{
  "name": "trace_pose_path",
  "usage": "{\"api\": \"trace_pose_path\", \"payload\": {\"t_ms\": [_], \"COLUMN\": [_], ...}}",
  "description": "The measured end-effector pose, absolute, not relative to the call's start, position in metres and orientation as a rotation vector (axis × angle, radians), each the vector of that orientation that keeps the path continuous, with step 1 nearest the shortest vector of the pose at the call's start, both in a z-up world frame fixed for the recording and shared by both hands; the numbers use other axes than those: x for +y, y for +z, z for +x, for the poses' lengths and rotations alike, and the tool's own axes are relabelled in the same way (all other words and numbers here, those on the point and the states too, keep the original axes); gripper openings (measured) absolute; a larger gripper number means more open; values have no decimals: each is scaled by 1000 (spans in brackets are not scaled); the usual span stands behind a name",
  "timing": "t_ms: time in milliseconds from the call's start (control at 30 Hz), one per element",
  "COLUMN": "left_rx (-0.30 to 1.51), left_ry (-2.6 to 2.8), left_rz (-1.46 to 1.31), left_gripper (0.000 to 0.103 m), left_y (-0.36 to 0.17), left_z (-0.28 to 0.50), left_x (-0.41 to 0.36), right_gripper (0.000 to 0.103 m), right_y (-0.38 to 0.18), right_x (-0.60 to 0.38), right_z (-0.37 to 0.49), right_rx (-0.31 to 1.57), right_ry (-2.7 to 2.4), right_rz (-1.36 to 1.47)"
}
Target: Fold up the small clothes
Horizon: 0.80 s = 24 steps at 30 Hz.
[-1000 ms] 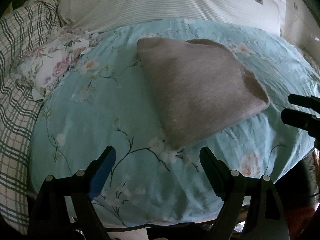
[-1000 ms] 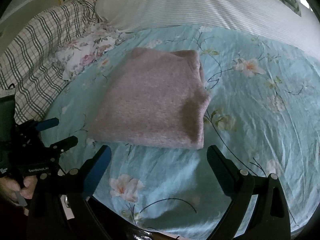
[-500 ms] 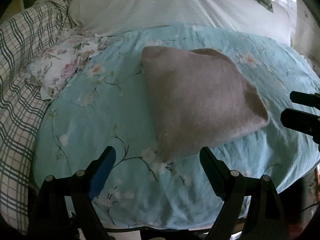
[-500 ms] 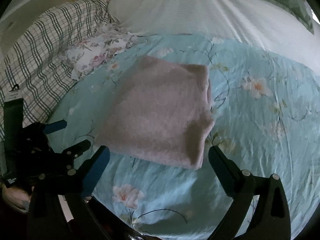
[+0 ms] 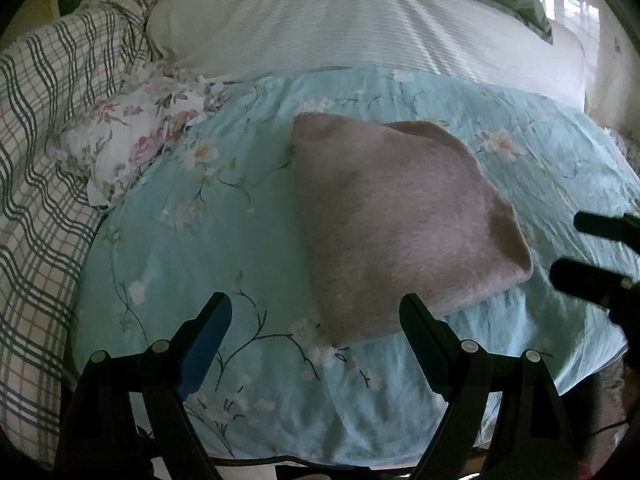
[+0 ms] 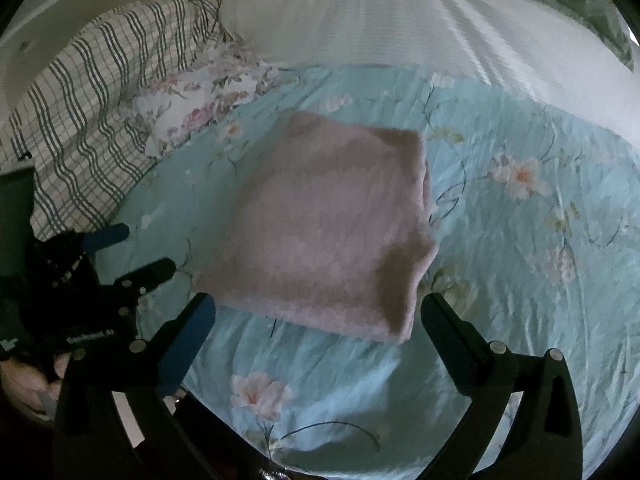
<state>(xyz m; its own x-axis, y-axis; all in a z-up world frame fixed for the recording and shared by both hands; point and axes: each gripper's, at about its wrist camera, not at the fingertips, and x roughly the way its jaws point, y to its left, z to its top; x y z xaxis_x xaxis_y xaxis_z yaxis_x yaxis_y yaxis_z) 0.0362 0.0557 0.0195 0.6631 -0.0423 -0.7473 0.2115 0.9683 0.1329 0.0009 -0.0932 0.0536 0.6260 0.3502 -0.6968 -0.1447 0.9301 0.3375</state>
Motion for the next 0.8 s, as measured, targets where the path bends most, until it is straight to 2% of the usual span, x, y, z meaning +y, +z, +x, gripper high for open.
{"api": "trace_pose_path", "payload": {"t_ms": [800], "left_rx": [873], "left_ry": [-149], "left_rz": [194], "left_gripper": [86], "left_y": [7], "left_z": [40], "left_x": [60], "right_gripper": [102], "right_y": [39], "right_x": [-93], "right_z": [13], "right_rx": [889], "right_ry": [289], "right_rz": [248]}}
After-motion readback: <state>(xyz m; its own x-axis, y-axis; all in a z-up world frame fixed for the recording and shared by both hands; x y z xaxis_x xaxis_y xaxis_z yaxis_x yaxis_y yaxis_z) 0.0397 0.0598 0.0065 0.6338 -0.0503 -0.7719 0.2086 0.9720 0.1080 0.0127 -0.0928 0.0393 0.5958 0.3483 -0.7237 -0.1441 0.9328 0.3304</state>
